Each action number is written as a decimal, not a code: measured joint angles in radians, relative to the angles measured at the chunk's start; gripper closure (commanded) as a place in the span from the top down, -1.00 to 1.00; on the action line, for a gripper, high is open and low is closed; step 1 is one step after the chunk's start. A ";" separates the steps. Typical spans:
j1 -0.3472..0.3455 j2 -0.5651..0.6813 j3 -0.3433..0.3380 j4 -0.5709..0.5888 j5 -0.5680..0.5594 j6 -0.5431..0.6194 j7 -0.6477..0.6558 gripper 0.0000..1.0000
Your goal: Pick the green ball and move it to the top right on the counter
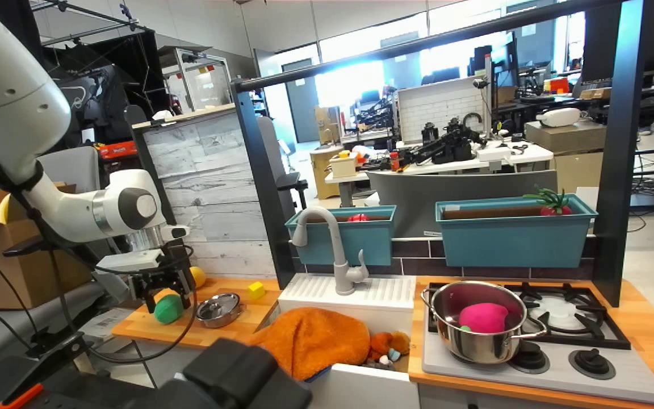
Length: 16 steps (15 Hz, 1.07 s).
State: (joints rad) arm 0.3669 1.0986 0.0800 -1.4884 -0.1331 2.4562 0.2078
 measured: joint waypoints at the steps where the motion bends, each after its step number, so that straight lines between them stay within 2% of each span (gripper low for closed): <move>1: 0.000 0.018 0.000 0.024 0.004 -0.012 -0.008 0.31; 5: 0.000 0.064 0.000 0.095 0.005 -0.037 -0.016 -0.31; 10: -0.001 0.067 0.000 0.115 0.005 -0.027 -0.016 -0.91; 13: -0.002 0.048 -0.017 0.085 0.004 0.086 -0.013 -0.86; 16: 0.000 0.010 -0.080 0.007 0.003 0.297 0.016 -0.86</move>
State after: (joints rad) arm 0.3666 1.1084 -0.0001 -1.4818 -0.1300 2.7530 0.2239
